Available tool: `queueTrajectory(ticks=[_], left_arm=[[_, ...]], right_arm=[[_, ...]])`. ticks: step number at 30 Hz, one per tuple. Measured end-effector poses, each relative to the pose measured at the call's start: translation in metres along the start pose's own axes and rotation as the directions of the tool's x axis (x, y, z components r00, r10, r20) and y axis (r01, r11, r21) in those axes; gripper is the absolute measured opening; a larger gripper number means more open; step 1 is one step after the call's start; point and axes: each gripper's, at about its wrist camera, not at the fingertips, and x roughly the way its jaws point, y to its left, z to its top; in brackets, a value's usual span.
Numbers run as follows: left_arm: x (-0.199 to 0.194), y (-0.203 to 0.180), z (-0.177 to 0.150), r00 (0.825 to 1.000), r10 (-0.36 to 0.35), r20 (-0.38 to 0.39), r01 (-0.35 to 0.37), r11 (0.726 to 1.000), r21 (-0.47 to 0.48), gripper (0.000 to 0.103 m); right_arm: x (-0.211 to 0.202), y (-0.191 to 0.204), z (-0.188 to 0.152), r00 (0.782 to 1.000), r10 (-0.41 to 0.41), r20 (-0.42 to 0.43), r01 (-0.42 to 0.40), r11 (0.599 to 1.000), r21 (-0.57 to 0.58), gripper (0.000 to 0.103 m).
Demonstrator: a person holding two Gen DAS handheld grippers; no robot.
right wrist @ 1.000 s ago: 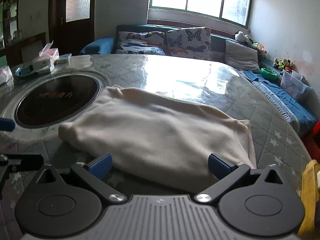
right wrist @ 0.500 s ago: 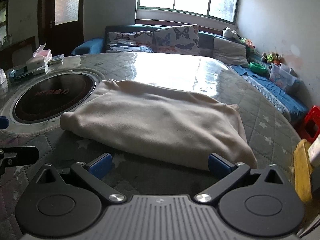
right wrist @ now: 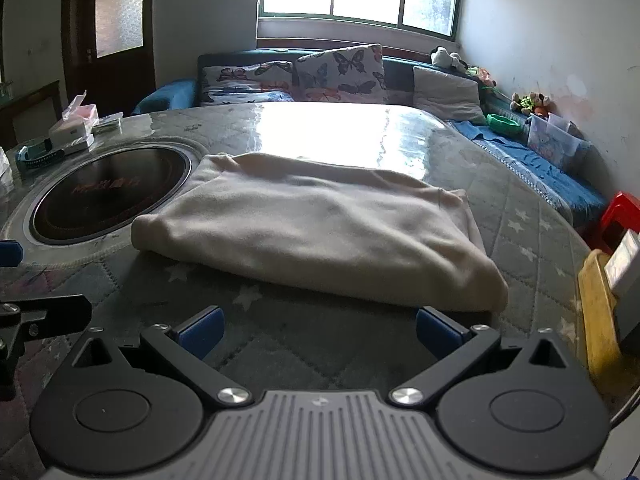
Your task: Fold clothes
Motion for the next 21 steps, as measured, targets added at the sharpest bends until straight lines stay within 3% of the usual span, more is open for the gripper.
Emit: queueTrajectory(ticks=[21], left_arm=[[-0.008, 0.000, -0.009, 1.000, -0.011, 0.015, 0.011, 1.000, -0.004, 0.103]], right_arm=[[-0.011, 0.009, -0.014, 1.000, -0.009, -0.005, 0.009, 1.000, 0.003, 0.103]])
